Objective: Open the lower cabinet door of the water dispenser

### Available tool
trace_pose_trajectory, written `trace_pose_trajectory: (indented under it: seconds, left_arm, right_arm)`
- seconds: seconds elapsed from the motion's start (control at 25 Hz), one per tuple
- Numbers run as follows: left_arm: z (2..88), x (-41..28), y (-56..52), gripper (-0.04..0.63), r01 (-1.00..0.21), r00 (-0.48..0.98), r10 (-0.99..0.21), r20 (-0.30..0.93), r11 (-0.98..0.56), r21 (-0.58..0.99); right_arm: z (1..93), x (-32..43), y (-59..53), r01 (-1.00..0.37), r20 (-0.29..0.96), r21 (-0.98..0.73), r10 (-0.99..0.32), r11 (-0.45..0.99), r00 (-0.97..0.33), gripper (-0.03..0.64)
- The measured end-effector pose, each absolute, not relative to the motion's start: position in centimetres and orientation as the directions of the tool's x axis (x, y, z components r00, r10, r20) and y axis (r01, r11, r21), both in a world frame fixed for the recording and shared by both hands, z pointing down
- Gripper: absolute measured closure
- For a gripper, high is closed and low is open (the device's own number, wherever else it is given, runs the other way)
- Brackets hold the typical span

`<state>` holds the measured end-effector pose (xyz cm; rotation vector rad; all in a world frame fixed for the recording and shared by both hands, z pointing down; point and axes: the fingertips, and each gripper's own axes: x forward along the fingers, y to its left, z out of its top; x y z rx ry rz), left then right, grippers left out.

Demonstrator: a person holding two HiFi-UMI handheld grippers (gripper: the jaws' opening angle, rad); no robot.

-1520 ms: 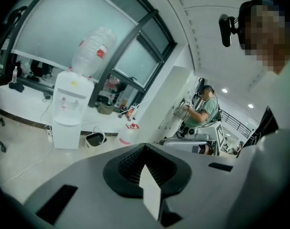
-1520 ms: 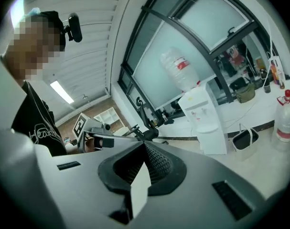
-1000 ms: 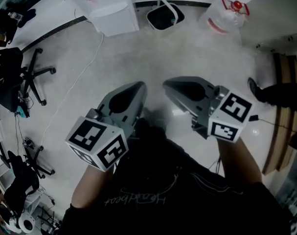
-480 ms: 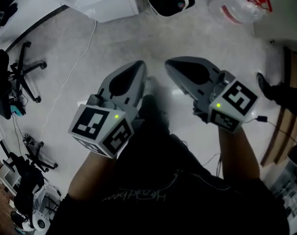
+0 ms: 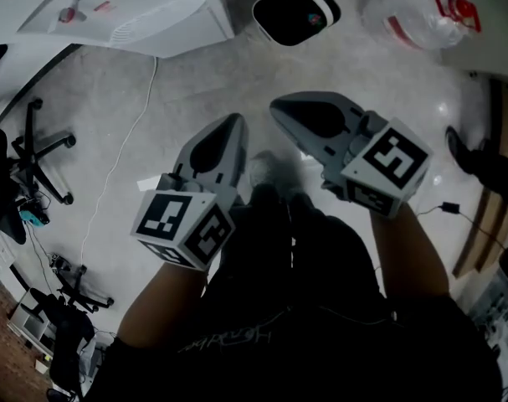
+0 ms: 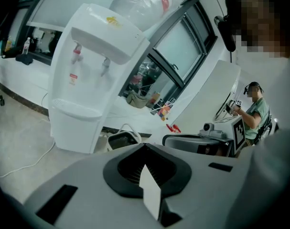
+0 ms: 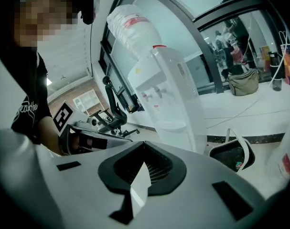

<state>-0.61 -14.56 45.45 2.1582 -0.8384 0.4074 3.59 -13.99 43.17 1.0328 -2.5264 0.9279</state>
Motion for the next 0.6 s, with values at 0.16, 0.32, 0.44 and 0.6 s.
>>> trace_pose_trajectory:
  seconds: [0.16,0.32,0.44,0.6]
  left_arm:
    - [47.8,-0.4,-16.9,0.595,-0.717,0.697,-0.468,0.543,-0.473,0.512]
    - [50.2,0.5,-18.8,0.595,-0.749,0.662,-0.492,0.565,-0.411,0.519]
    - [51.9,0.7,-20.1,0.594,-0.785,0.617,-0.511,0.599,-0.342,0.516]
    - [53.7,1.1,-21.3,0.595,-0.817,0.572,-0.533,0.624,-0.303,0.490]
  right_arm:
    - [45.5,4.4,-16.3,-0.714,0.466,-0.435,-0.541,0.549,-0.700,0.603]
    - [47.8,5.9,-17.8,-0.718,0.469,-0.465,-0.544,0.518,-0.696,0.603]
    - [49.3,6.4,-18.6,-0.714,0.487,-0.451,-0.523,0.536,-0.700,0.603]
    - [50.7,7.0,-19.7,-0.701,0.491,-0.468,-0.502,0.538,-0.712,0.603]
